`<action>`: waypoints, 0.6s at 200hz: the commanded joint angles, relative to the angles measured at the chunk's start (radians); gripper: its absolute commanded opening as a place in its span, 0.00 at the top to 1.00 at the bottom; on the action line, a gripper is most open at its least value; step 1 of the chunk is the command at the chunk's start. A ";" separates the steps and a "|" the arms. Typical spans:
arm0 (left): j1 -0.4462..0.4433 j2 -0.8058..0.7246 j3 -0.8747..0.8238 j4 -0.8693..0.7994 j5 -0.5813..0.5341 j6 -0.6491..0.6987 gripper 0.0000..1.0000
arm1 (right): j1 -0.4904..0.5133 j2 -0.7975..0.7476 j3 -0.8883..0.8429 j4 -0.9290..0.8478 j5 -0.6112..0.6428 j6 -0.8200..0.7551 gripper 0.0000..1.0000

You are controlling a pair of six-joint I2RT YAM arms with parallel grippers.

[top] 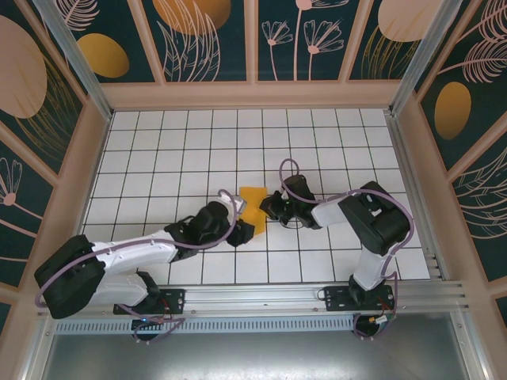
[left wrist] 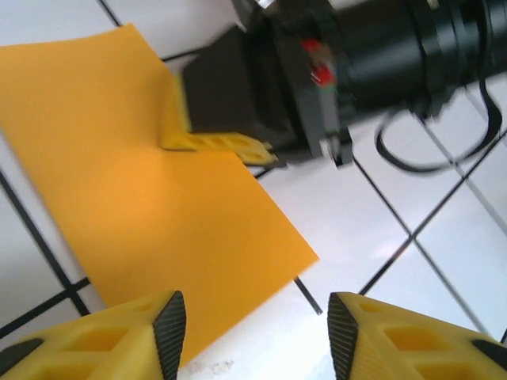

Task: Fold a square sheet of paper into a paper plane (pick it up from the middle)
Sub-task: Third fold the triangle at the center of the table.

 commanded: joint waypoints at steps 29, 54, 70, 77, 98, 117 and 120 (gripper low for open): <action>-0.172 0.143 0.144 -0.087 -0.287 0.148 0.38 | 0.007 -0.032 0.042 -0.039 0.020 -0.017 0.90; -0.225 0.234 0.204 -0.141 -0.368 0.199 0.33 | 0.006 -0.025 0.048 -0.044 0.012 -0.022 0.89; -0.246 0.279 0.225 -0.163 -0.428 0.217 0.33 | 0.007 -0.024 0.051 -0.046 0.011 -0.024 0.89; -0.250 0.292 0.228 -0.170 -0.460 0.219 0.33 | 0.005 -0.024 0.052 -0.049 0.011 -0.026 0.89; -0.251 0.311 0.222 -0.171 -0.527 0.208 0.38 | 0.005 -0.025 0.051 -0.055 0.011 -0.030 0.89; -0.252 0.298 0.210 -0.146 -0.527 0.196 0.51 | 0.005 -0.025 0.048 -0.060 0.010 -0.036 0.88; -0.251 0.294 0.209 -0.139 -0.523 0.193 0.54 | 0.005 -0.024 0.049 -0.062 0.009 -0.037 0.88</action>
